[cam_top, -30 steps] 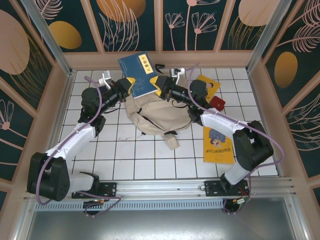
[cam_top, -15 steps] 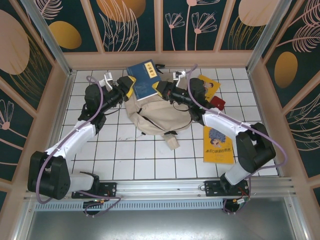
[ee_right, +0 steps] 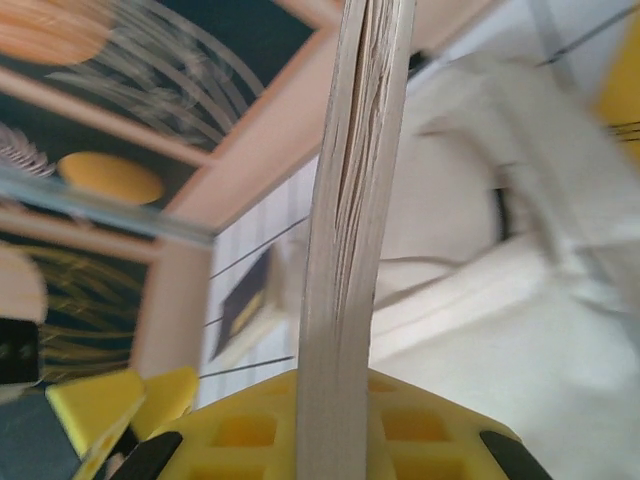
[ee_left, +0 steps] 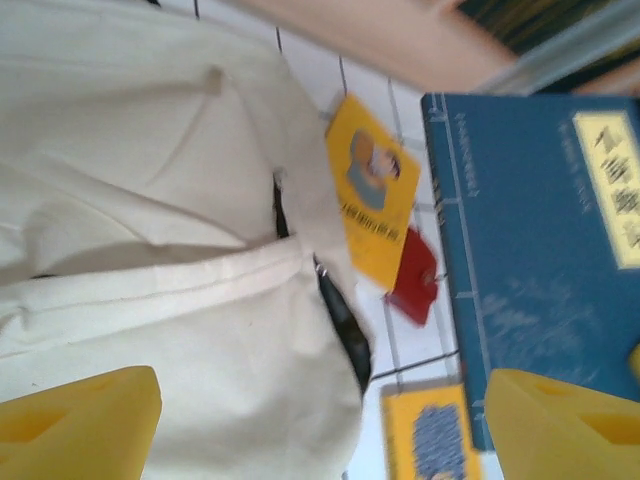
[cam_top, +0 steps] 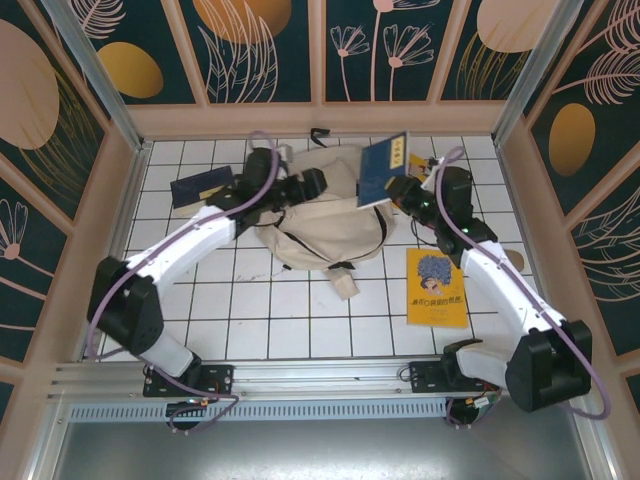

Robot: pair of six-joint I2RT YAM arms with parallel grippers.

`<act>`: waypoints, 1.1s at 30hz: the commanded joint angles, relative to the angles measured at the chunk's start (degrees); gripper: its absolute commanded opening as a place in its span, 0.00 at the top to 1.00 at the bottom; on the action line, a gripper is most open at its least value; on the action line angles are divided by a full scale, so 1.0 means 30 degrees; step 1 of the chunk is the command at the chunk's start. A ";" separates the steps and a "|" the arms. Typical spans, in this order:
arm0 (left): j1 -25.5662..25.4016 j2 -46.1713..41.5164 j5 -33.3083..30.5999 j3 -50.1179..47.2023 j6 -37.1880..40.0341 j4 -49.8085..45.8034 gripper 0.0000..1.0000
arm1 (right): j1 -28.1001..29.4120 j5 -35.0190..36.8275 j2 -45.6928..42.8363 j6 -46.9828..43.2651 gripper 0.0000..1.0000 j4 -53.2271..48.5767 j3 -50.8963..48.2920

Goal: Pack the student bag

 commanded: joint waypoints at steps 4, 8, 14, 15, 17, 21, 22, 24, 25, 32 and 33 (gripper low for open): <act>-0.3272 0.4953 -0.3433 0.4514 0.4247 -0.5612 0.16 | -0.2852 0.1099 -0.2076 -0.1399 0.97 -0.2619 -0.1397; -0.4582 0.7620 -0.3674 0.7007 0.5636 -0.7476 0.18 | -0.4314 0.0936 -0.2672 -0.1198 0.97 -0.2975 -0.1910; -0.5502 0.9501 -0.2687 0.8202 0.8839 -0.8506 0.21 | -0.4994 0.0438 -0.2673 -0.0938 0.97 -0.3039 -0.2323; -0.5534 0.9643 -0.2655 0.8177 0.9151 -0.8532 0.20 | -0.5001 0.0378 -0.2654 -0.0903 0.97 -0.3035 -0.2360; -0.5551 1.0023 -0.3228 0.8456 0.9726 -0.8913 0.20 | -0.5053 0.0322 -0.2610 -0.0829 0.97 -0.3051 -0.2434; -0.5537 1.1373 -0.6929 0.9886 0.9389 -1.0601 0.22 | -0.5133 0.0239 -0.2625 -0.0654 0.97 -0.3062 -0.2502; -0.5537 1.1657 -0.7175 1.0145 0.9354 -1.0833 0.23 | -0.5132 0.0216 -0.2659 -0.0621 0.97 -0.3068 -0.2522; -0.5535 1.1968 -0.6552 1.0388 0.9501 -1.0830 0.26 | -0.5164 0.0186 -0.2659 -0.0478 0.97 -0.3033 -0.2585; -0.5543 1.2072 -0.6273 1.0496 0.9521 -1.0811 0.26 | -0.5154 0.0164 -0.2647 -0.0419 0.97 -0.3053 -0.2588; -0.5528 1.2087 -0.6759 1.0933 0.9533 -1.0740 0.49 | -0.5166 0.0113 -0.2805 -0.0349 0.97 -0.3091 -0.2618; -0.5513 1.2049 -0.6808 1.1016 0.9505 -1.0714 0.55 | -0.5170 0.0084 -0.2801 -0.0346 0.97 -0.3097 -0.2618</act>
